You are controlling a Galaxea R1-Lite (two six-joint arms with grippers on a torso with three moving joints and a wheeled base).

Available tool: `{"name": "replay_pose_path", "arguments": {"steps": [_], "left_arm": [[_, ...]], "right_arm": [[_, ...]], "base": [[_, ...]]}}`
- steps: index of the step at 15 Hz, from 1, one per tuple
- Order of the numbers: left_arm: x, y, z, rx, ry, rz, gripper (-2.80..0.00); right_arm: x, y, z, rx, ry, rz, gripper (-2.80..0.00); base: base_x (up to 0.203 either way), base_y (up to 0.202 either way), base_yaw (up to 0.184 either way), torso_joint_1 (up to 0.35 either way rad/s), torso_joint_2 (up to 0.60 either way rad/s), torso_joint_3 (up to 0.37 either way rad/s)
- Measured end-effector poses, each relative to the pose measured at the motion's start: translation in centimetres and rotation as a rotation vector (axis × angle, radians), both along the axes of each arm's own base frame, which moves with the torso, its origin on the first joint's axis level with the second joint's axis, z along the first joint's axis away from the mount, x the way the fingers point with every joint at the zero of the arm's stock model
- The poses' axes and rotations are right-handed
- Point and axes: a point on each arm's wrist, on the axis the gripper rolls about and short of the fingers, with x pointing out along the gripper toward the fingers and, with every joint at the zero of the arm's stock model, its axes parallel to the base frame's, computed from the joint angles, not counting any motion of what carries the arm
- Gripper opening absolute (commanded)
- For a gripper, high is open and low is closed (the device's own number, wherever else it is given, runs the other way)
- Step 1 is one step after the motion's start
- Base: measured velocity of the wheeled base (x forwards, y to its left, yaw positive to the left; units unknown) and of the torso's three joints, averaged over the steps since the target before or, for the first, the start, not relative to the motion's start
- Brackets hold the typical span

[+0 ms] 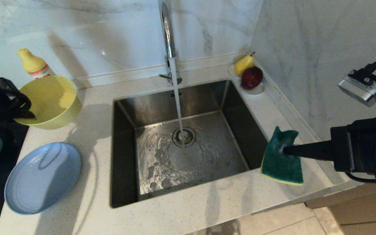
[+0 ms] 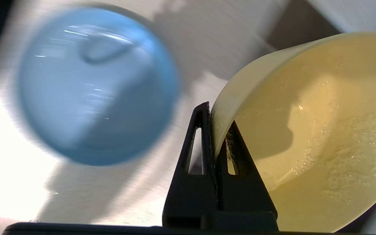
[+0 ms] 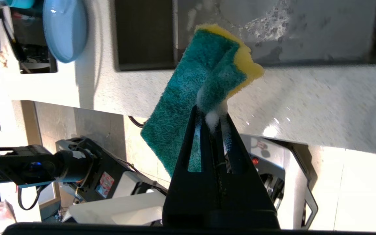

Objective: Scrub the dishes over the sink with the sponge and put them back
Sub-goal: Place the bowl on the table

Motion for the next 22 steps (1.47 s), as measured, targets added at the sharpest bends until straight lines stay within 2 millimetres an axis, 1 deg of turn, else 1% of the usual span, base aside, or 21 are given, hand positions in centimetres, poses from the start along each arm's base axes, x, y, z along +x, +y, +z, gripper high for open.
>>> {"name": "replay_pose_path", "arguments": {"steps": [4, 7, 8, 10, 13, 18, 20, 22], "left_arm": [[-2.8, 4.8, -0.8, -0.008, 0.018, 0.266, -2.80], [-4.5, 7.9, -2.3, -0.020, 0.061, 0.445, -2.80], [-4.7, 8.8, -3.1, -0.027, 0.072, 0.488, -2.80], [-4.3, 10.5, -4.7, -0.029, 0.094, 0.535, -2.80], [-3.2, 13.7, -7.5, -0.046, 0.164, 0.599, -2.80], [-2.3, 18.6, -11.6, -0.128, 0.247, 0.657, -2.80], [-2.4, 20.3, -13.0, -0.149, 0.277, 0.677, -2.80], [-2.5, 21.3, -14.0, -0.170, 0.302, 0.686, -2.80]], "right_arm": [[0.0, -0.4, -0.2, -0.003, 0.008, -0.016, -2.80], [0.1, -0.4, -0.4, -0.008, 0.016, -0.018, -2.80], [0.1, -0.3, -0.5, -0.009, 0.018, -0.018, -2.80], [0.3, -0.2, -0.6, -0.013, 0.023, -0.018, -2.80], [0.5, -0.1, -0.8, -0.018, 0.028, -0.016, -2.80], [0.7, -0.1, -1.1, -0.022, 0.034, -0.021, -2.80], [0.8, -0.1, -1.1, -0.022, 0.036, -0.022, -2.80], [0.8, -0.1, -1.2, -0.022, 0.037, -0.022, -2.80]], "base": [[0.000, 0.000, 0.000, 0.000, 0.00, 0.000], [0.000, 0.000, 0.000, 0.000, 0.00, 0.000], [0.000, 0.000, 0.000, 0.000, 0.00, 0.000], [0.000, 0.000, 0.000, 0.000, 0.00, 0.000], [0.000, 0.000, 0.000, 0.000, 0.00, 0.000], [0.000, 0.000, 0.000, 0.000, 0.00, 0.000], [0.000, 0.000, 0.000, 0.000, 0.00, 0.000], [0.000, 0.000, 0.000, 0.000, 0.00, 0.000]]}}
